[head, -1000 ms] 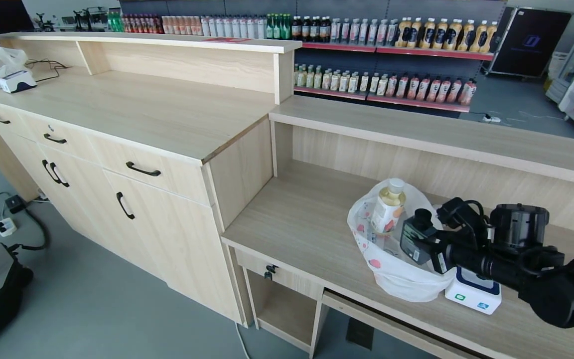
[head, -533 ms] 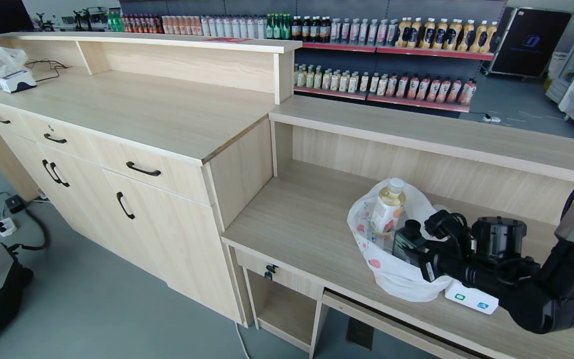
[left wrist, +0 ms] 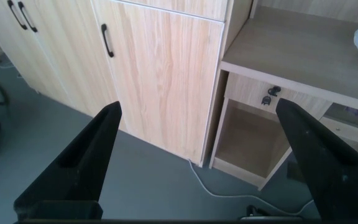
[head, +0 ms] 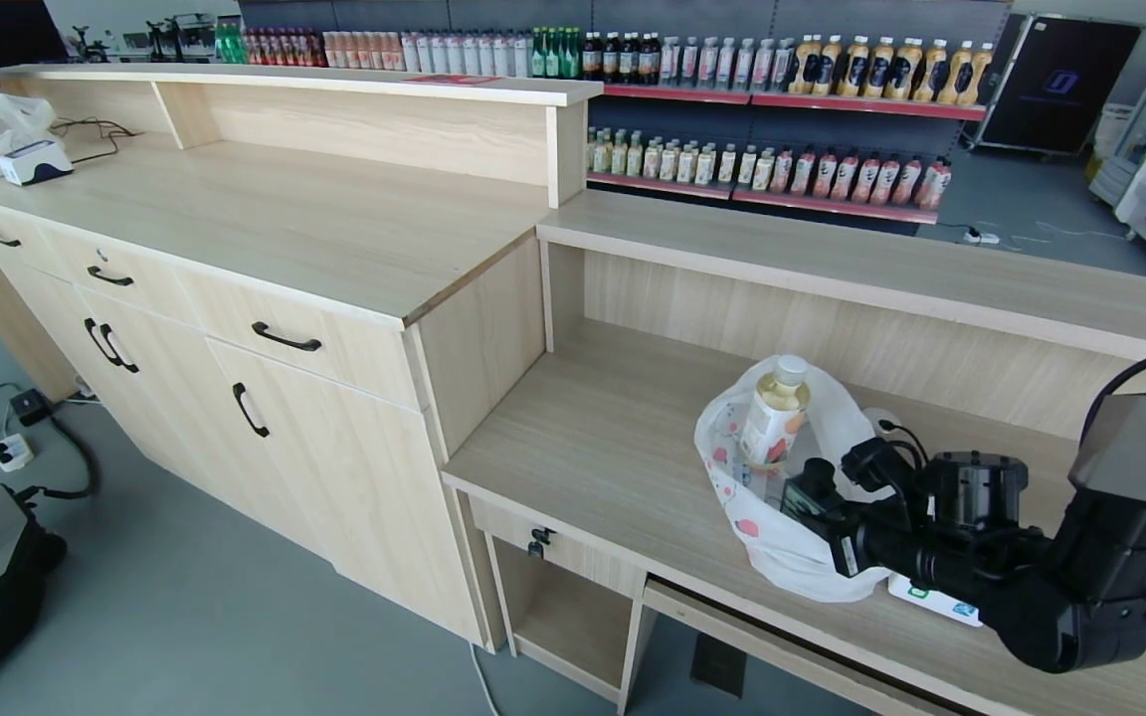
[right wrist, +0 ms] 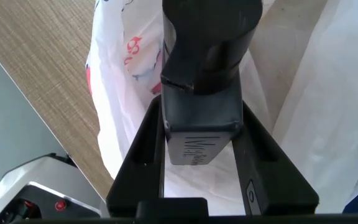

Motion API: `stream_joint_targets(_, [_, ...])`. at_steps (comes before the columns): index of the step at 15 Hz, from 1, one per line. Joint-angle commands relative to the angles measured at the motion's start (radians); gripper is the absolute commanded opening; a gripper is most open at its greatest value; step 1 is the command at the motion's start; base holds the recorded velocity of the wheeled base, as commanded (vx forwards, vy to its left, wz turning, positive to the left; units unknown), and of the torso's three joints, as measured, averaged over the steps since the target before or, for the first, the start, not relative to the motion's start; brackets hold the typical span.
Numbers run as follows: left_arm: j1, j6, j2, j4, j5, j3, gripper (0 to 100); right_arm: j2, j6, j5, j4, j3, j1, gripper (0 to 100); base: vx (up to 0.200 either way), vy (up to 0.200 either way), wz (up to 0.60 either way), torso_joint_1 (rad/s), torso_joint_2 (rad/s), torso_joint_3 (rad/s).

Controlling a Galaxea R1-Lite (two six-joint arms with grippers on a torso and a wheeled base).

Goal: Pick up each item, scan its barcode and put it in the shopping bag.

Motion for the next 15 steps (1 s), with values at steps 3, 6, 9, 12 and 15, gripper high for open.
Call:
stream_joint_targets(3, [0.0, 0.0, 0.002, 0.0, 0.0, 0.0, 100, 0.016, 0.0, 0.0, -0.01, 0.002, -0.002, 0, 0.0, 0.0, 0.0, 0.0, 0.0, 0.0])
stream_joint_targets(6, [0.0, 0.0, 0.002, 0.0, 0.0, 0.0, 100, 0.019, 0.003, 0.0, -0.012, 0.001, -0.005, 100, 0.0, 0.0, 0.0, 0.0, 0.0, 0.0])
stream_joint_targets(9, [0.0, 0.0, 0.002, 0.0, 0.0, 0.0, 100, -0.02, 0.046, 0.0, -0.012, -0.001, -0.002, 100, 0.0, 0.0, 0.0, 0.0, 0.0, 0.0])
stream_joint_targets(12, [0.0, 0.0, 0.002, 0.0, 0.0, 0.0, 100, -0.171, 0.081, 0.002, 0.025, -0.012, -0.002, 100, 0.0, 0.0, 0.0, 0.0, 0.0, 0.0])
stream_joint_targets(15, [0.0, 0.0, 0.002, 0.0, 0.0, 0.0, 100, -0.372, 0.064, -0.001, 0.128, 0.002, -0.007, 100, 0.0, 0.0, 0.0, 0.0, 0.0, 0.0])
